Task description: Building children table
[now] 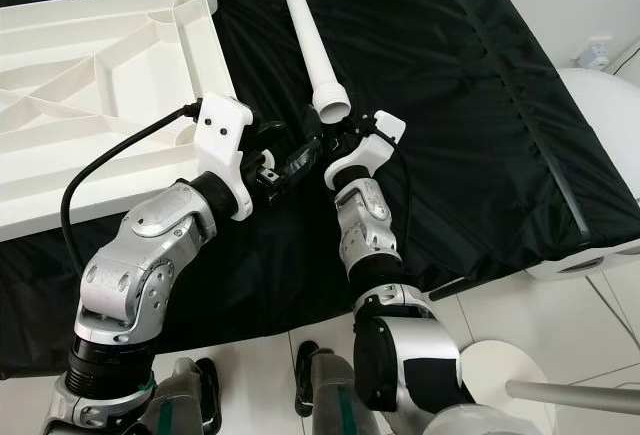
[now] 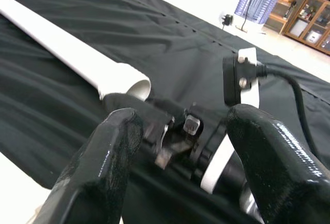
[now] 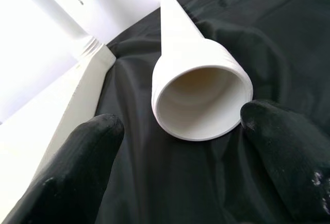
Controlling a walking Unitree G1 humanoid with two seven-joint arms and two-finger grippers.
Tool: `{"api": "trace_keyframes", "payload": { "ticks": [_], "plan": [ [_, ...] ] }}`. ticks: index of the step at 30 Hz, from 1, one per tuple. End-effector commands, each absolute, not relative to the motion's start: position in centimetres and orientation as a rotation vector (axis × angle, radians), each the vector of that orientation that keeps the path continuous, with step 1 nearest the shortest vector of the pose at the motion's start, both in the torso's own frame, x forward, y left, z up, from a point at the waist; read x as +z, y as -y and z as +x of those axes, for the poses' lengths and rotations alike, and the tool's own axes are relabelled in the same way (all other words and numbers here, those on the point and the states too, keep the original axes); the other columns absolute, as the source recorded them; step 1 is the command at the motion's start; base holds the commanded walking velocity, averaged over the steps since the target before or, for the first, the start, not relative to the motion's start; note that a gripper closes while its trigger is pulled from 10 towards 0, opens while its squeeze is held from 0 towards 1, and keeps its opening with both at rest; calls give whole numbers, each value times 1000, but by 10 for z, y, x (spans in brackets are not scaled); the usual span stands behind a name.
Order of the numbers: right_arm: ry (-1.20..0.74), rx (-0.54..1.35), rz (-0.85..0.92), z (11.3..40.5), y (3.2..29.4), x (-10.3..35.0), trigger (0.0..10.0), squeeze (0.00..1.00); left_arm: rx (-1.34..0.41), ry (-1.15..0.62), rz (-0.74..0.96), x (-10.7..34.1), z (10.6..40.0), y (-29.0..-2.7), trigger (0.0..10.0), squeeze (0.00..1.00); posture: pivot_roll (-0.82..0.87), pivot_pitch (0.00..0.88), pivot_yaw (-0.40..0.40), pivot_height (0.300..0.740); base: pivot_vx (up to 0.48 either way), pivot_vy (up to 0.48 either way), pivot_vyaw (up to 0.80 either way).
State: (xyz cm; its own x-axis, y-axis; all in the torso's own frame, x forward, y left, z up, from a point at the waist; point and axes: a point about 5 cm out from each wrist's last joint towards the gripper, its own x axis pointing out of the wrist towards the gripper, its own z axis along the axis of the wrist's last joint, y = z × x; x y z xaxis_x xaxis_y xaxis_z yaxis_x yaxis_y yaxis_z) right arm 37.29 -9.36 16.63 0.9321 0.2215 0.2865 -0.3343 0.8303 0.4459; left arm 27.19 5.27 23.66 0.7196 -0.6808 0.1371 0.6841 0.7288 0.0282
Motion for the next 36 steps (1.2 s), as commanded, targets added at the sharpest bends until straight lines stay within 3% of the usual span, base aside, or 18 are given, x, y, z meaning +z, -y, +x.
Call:
{"api": "trace_keyframes", "payload": {
  "ticks": [1, 14, 23, 36],
  "plan": [
    [162, 329, 528, 367, 81, 152, 10000, 0, -653, 142, -30, 238, 272, -57, 10000, 0, 87, 234, -66, 740, 0, 0, 0],
    [232, 276, 528, 349, 88, 152, 10000, 0, -652, 144, -39, 238, 273, -56, 10000, 0, 75, 215, -63, 740, 0, 0, 0],
    [241, 406, 606, 350, 70, 167, 10000, 0, -655, 146, -42, 238, 273, -55, 10000, 0, 85, 205, -69, 740, 0, 0, 0],
    [226, 404, 618, 363, 71, 174, 10000, 0, -647, 147, -49, 239, 272, -55, 10000, 0, 93, 200, -74, 740, 0, 0, 0]
  ]
}}
